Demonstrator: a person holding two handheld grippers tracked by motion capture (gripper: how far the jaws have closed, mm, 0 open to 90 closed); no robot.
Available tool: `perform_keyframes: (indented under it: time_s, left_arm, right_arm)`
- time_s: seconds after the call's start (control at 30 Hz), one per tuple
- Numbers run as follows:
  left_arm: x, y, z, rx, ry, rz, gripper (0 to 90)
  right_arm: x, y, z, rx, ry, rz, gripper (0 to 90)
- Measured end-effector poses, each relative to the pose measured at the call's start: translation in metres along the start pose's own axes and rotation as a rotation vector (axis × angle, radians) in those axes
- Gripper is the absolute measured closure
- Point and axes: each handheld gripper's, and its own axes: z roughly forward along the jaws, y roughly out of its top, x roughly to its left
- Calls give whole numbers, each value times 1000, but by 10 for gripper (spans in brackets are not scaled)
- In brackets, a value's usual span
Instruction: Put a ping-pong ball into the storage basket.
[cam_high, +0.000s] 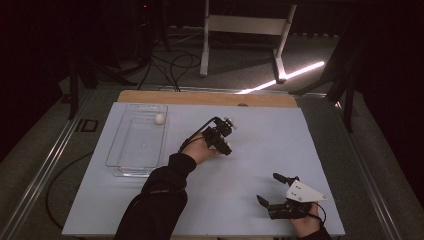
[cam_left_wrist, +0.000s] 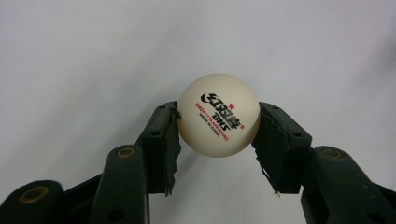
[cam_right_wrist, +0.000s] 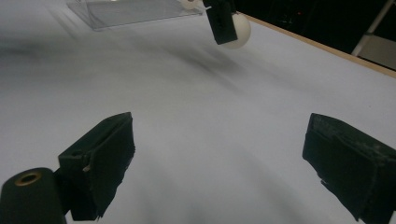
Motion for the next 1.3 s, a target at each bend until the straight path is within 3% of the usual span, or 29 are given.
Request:
perform_keyframes:
  time_s: [0.4,0.7,0.9,1.13,1.3]
  left_arm:
    - [-1,-12,-9,21,-27,55,522]
    - [-2,-21,-19,27,-95,115,521]
    - [-2,-26,-22,42,-116,146,521]
    - [-4,-34,-26,57,-114,188,521]
    - [-3,-40,-30,61,-134,207,521]
  right_arm:
    - [0,0,1,7,1,0,89]
    - [0,-1,2,6,4,2,89]
    - [0,-1,1,6,3,5,89]
    - [0,0,1,9,3,1,89]
    - [0,0,0,7,-1,5,89]
